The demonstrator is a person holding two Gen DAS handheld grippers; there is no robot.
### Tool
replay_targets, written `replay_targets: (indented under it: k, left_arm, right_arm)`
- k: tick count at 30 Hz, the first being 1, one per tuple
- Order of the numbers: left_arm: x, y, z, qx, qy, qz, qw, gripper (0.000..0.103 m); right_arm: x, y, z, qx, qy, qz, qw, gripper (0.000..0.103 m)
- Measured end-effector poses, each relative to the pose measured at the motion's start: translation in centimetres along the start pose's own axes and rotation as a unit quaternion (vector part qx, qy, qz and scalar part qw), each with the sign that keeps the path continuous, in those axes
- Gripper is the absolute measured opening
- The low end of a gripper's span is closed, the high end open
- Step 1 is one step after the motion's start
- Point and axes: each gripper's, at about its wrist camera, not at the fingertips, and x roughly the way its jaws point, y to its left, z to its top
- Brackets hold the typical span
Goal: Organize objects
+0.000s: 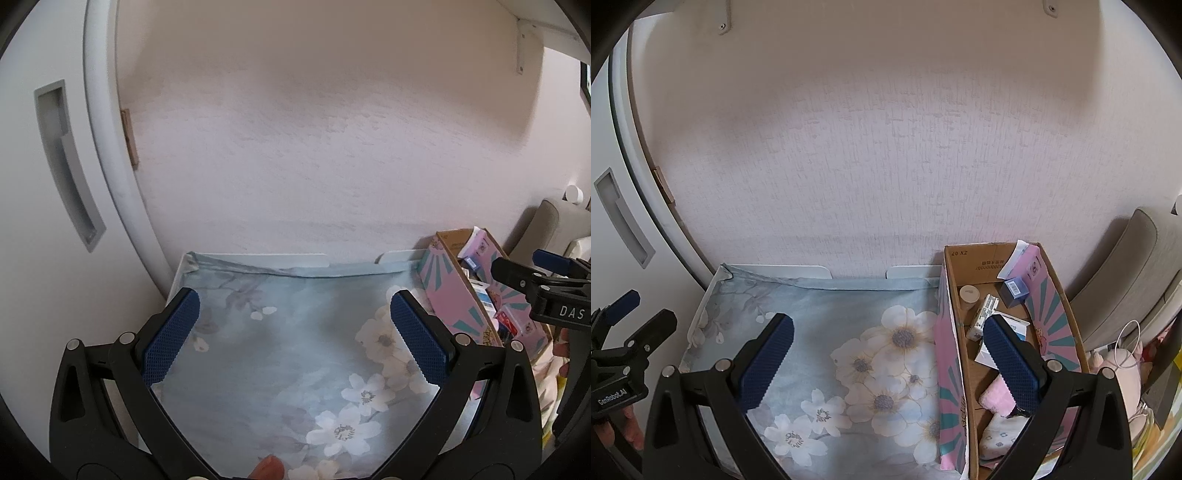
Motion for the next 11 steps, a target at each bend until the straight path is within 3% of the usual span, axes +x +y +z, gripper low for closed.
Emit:
replay_targets:
  k: [11]
  left_arm:
    - [0.14, 0.60, -0.23, -0.004, -0.002, 0.002, 1.0000, 0.103]
  right_arm:
    - [-0.03, 0.22, 0.07, -0.001, -0.002, -0.001, 1.000, 0.102]
